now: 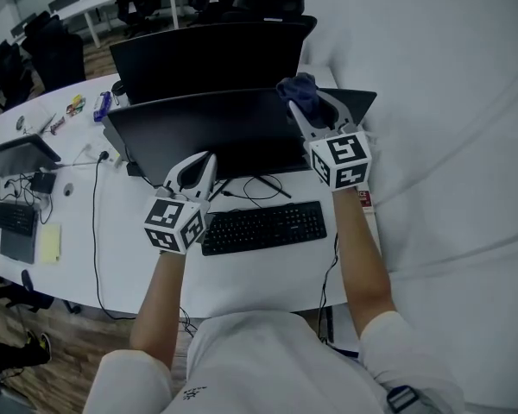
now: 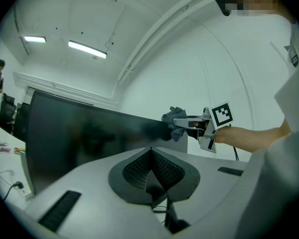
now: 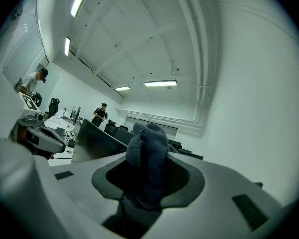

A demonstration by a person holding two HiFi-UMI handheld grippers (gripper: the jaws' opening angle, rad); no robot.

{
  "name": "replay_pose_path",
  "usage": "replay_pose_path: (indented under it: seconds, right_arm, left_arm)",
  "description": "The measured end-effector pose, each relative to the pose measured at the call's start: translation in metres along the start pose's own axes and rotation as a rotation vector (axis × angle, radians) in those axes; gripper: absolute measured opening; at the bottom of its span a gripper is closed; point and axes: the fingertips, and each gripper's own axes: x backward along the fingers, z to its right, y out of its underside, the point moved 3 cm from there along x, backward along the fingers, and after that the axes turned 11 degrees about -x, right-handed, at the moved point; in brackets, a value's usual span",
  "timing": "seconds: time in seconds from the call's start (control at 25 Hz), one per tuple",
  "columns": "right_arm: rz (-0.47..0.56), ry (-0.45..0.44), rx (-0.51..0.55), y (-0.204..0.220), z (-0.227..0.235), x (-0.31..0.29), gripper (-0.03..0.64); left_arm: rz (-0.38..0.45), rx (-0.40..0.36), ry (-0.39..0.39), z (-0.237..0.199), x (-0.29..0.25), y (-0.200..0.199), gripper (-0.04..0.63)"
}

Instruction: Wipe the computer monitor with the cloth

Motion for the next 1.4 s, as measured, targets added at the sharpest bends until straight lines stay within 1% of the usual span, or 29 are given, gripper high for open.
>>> replay_pose_path:
  seconds: [0.56, 0.88, 1.04, 1.4]
  right_arm:
    - [0.012, -0.136, -0.018, -0.013, -0.108, -0.05, 0.155]
    - [0.022, -0.222, -0.011, -0.024, -0.178, -0.083, 0.153]
    - [0.026, -0.259, -0.005, -0.025, -0.212, -0.099, 0.155]
    - [0.034, -0.343, -0.01, -0.032, -0.271, -0.126, 0.155]
  left_arm:
    - [0.004, 0.029, -0.112, -0.059, 0.062, 0.015, 0.006]
    - [-0.014, 0.03, -0.182, -0.095, 0.102, 0.025, 0.006]
    - [-0.019, 0.032, -0.207, -0.106, 0.119, 0.031, 0.006]
    - [-0.016, 0.041, -0.271, -0.132, 0.151, 0.037, 0.006]
